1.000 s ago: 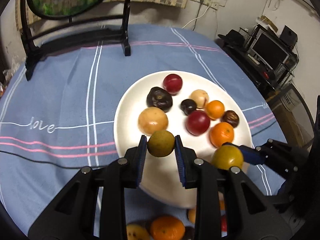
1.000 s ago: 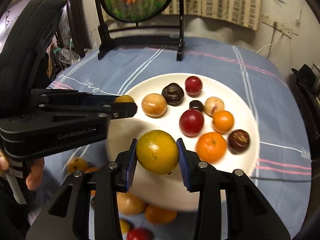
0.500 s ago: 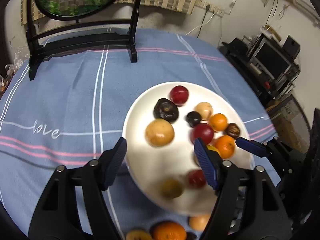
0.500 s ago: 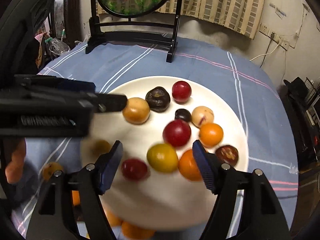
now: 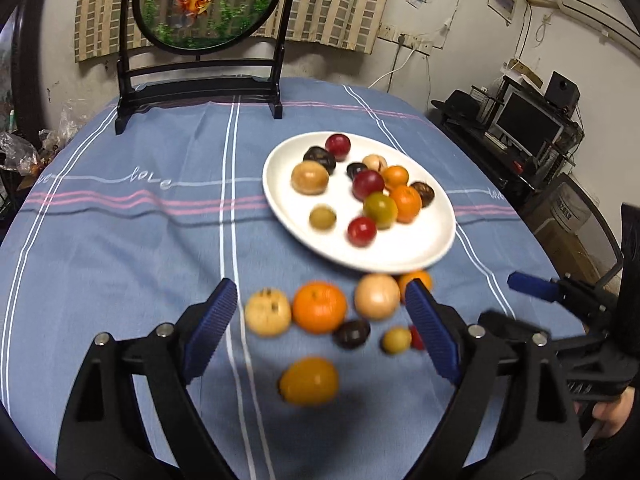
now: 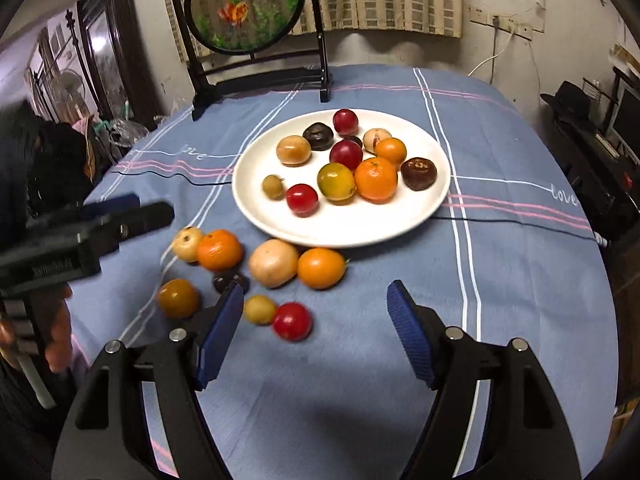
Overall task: Organize fruits
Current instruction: 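Grasp the red tomato with the right gripper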
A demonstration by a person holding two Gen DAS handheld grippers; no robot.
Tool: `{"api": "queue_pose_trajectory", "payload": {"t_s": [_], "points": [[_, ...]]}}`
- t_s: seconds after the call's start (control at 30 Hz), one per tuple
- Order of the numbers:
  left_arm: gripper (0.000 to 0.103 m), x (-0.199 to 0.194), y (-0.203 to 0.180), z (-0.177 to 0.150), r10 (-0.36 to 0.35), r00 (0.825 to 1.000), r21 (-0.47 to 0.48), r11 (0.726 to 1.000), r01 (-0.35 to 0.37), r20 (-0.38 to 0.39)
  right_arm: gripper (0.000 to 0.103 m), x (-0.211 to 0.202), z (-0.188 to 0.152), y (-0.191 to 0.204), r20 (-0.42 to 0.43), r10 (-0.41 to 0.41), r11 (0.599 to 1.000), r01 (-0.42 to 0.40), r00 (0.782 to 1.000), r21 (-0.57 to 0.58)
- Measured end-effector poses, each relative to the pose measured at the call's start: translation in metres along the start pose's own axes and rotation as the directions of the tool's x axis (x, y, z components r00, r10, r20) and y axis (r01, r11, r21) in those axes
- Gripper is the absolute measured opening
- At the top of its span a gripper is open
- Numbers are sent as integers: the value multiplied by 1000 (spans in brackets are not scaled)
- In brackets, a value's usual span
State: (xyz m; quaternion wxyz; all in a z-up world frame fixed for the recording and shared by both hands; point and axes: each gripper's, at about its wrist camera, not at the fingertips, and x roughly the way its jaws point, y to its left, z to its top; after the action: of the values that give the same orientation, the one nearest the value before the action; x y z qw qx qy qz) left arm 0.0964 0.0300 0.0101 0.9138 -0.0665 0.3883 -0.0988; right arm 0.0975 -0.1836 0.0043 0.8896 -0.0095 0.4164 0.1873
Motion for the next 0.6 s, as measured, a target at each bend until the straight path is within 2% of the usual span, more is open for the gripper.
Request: {"api": "queue_pose_trajectory", "payload": {"t_s": [0.27, 0.6], "points": [[88, -29, 20, -24, 0, 1000, -57, 998, 1, 19, 75, -15, -14, 21, 6, 3, 1000, -3, 1000, -25], [90, -44, 28, -43, 24, 999, -59, 998, -23, 23, 75, -14, -29, 33, -17, 7, 999, -7, 1000, -38]]}}
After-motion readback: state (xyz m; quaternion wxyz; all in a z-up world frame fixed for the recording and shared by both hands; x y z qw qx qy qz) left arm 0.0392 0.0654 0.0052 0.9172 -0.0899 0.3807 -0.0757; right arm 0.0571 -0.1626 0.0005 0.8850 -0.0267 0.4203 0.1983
